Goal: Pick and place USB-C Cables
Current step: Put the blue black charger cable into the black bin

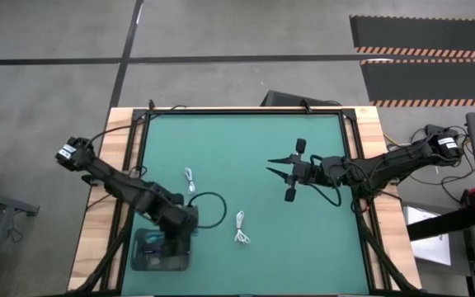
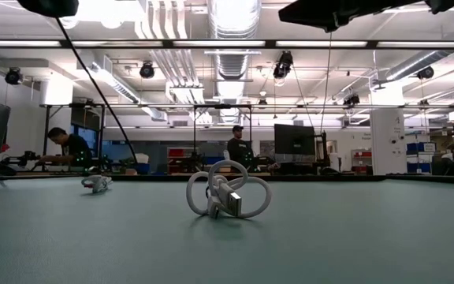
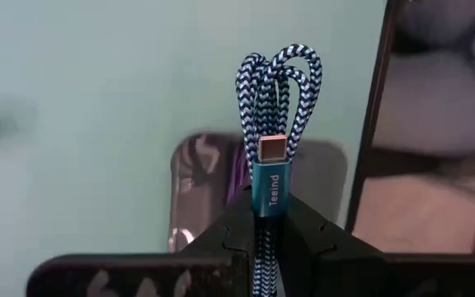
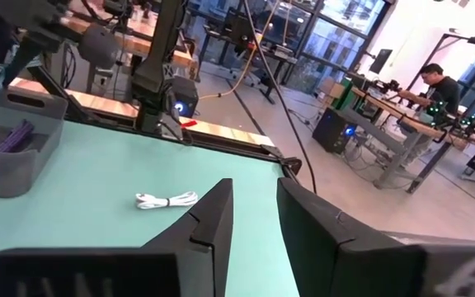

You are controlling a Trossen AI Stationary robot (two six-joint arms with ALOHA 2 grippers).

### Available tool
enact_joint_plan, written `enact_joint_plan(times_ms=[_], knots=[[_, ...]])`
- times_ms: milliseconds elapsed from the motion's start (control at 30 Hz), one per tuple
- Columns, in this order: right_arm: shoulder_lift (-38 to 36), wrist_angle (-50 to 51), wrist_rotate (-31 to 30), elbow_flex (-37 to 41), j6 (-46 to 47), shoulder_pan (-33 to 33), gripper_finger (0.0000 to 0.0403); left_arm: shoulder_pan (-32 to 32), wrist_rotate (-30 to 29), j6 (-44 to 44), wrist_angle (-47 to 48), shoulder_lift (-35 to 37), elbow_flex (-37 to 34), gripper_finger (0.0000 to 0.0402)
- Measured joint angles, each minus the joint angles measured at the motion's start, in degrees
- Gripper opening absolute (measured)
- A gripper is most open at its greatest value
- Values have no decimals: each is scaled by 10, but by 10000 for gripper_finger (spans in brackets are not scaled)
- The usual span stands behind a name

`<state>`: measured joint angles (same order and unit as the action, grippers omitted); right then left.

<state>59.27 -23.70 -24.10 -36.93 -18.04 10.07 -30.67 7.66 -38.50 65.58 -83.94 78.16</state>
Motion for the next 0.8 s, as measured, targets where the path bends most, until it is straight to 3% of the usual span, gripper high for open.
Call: enact_joint_plan(times_ms=[200,467,800], knots=[[0,1,0,0,0,0,91,-41,2,72,4,0,-16,13],[0,7,0,0,0,0,86,-79,-36,74,10,-11,-39,13],[0,8,0,0,0,0,87,-104,-41,78,12,-61,-47,13]])
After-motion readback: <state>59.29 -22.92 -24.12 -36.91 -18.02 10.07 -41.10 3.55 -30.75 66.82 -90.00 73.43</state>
